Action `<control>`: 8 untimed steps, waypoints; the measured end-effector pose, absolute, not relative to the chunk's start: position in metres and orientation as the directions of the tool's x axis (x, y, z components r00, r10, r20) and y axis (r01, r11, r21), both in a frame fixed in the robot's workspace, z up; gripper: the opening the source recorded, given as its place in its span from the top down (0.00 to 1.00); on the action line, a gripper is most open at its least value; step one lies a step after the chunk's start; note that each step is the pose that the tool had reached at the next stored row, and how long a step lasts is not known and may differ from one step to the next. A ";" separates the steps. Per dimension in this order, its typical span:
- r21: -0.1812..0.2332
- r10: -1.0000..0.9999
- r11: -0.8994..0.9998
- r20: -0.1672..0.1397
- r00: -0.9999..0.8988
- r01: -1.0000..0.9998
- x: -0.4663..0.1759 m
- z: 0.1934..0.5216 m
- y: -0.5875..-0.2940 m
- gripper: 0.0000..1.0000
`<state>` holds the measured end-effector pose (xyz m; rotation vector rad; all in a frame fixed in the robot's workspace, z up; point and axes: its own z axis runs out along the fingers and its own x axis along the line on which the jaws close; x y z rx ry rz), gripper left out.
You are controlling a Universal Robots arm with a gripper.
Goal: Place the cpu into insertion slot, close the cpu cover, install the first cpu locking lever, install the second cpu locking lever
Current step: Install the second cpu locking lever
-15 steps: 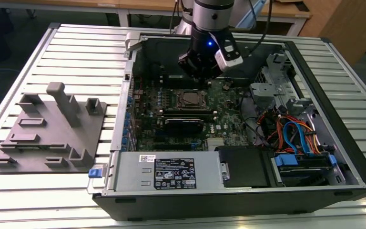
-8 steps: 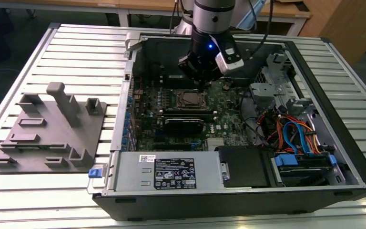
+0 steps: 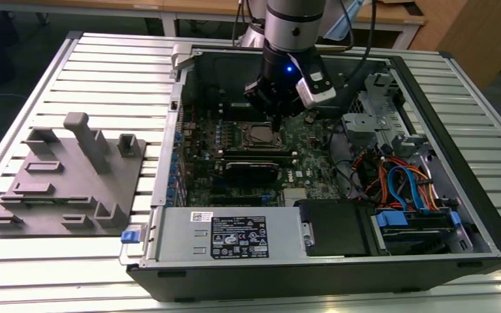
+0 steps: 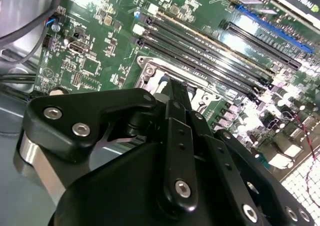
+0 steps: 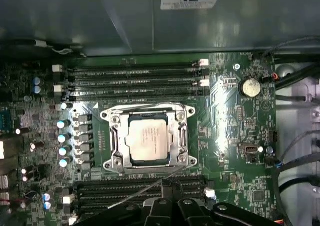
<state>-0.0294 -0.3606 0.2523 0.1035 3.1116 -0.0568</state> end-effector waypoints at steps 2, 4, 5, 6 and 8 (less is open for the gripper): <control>-0.035 0.066 0.997 -0.029 -0.997 0.067 -0.029 0.252 -0.361 0.90; -0.035 0.066 0.997 -0.029 -0.997 0.067 -0.029 0.252 -0.361 0.90; -0.036 0.066 0.997 -0.029 -0.997 0.067 -0.029 0.252 -0.361 0.90; -0.036 0.066 0.997 -0.029 -0.997 0.067 -0.029 0.252 -0.361 0.90; -0.035 0.066 0.997 -0.029 -0.997 0.067 -0.029 0.252 -0.361 0.90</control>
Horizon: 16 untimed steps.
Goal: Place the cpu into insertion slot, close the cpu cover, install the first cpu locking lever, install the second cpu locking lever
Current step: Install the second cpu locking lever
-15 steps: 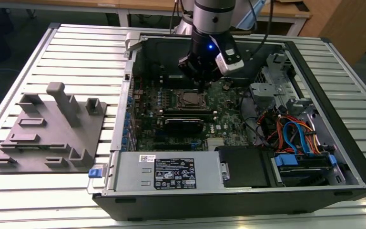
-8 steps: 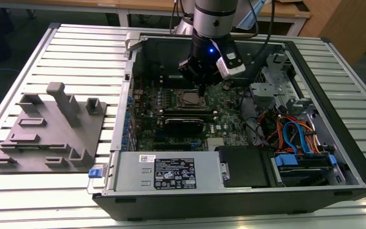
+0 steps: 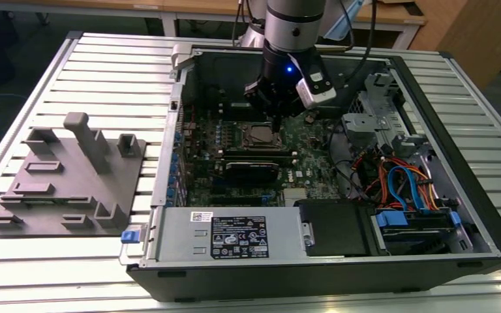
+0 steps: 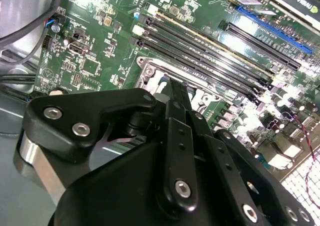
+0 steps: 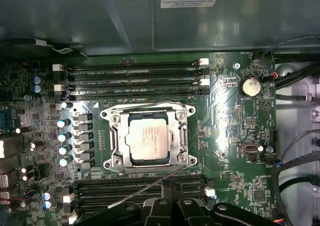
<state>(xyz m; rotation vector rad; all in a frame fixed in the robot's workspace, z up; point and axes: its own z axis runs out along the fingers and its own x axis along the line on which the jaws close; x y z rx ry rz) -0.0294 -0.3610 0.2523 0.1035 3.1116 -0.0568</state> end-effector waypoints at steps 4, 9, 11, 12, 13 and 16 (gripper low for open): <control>-0.036 0.066 0.997 -0.029 -0.997 0.067 -0.029 0.252 -0.362 0.90; -0.036 0.066 0.997 -0.029 -0.997 0.067 -0.029 0.252 -0.362 0.90; -0.036 0.066 0.997 -0.029 -0.997 0.067 -0.029 0.252 -0.362 0.90; -0.036 0.066 0.997 -0.029 -0.997 0.067 -0.029 0.252 -0.362 0.90; -0.036 0.066 0.997 -0.029 -0.997 0.067 -0.029 0.252 -0.362 0.90; -0.021 0.066 0.998 -0.028 -0.997 0.067 -0.029 0.252 -0.365 0.90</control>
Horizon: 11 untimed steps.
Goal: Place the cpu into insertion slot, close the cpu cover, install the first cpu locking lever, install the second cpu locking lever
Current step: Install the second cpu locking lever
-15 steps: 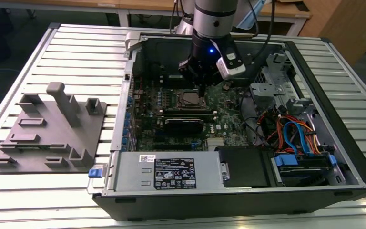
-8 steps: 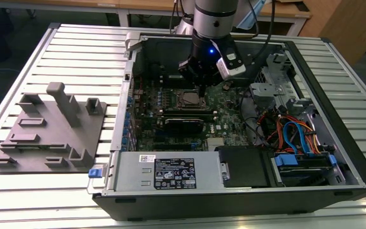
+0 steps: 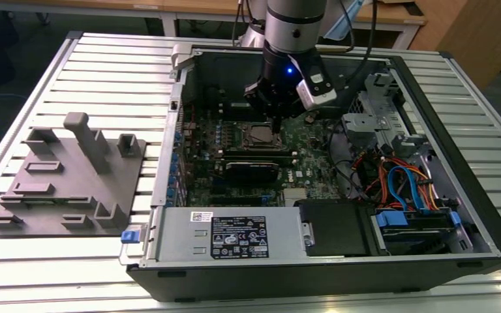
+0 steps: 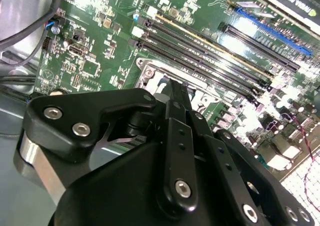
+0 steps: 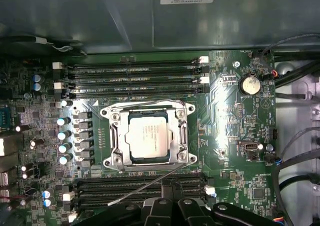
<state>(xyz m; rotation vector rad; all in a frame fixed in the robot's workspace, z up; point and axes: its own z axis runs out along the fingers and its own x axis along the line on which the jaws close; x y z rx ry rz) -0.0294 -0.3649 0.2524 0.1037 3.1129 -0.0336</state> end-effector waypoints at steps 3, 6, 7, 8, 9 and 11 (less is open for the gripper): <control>0.013 0.067 0.998 -0.025 -0.997 0.067 -0.029 0.252 -0.369 0.90; 0.013 0.067 0.998 -0.025 -0.997 0.067 -0.030 0.252 -0.373 0.90; 0.013 0.067 0.998 -0.024 -0.997 0.067 -0.031 0.251 -0.374 0.90; 0.013 0.067 0.998 -0.023 -0.997 0.067 -0.033 0.250 -0.374 0.90; 0.013 0.067 0.998 -0.022 -0.998 0.067 -0.035 0.249 -0.374 0.90; 0.013 0.067 0.998 -0.020 -0.998 0.067 -0.040 0.248 -0.374 0.90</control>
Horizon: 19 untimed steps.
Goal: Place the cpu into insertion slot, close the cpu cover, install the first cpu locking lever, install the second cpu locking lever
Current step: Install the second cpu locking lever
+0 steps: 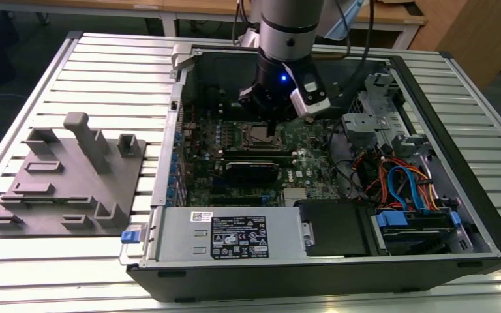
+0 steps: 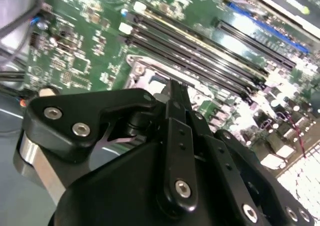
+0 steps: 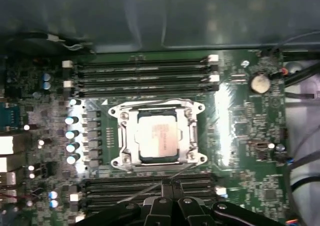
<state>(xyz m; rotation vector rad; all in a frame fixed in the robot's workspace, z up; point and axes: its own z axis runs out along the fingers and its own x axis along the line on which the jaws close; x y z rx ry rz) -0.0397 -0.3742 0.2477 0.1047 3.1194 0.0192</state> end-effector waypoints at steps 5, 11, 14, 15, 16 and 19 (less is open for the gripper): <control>0.031 0.071 0.997 -0.017 -0.997 0.070 -0.044 0.247 -0.377 0.90; 0.038 0.074 0.997 -0.014 -0.997 0.074 -0.044 0.245 -0.381 0.90; 0.038 0.075 0.997 -0.014 -0.997 0.074 -0.044 0.245 -0.381 0.90; 0.038 0.074 0.997 -0.014 -0.997 0.074 -0.044 0.245 -0.381 0.90; 0.038 0.074 0.997 -0.014 -0.997 0.074 -0.044 0.245 -0.381 0.90; 0.038 0.074 0.997 -0.014 -0.997 0.074 -0.044 0.245 -0.381 0.90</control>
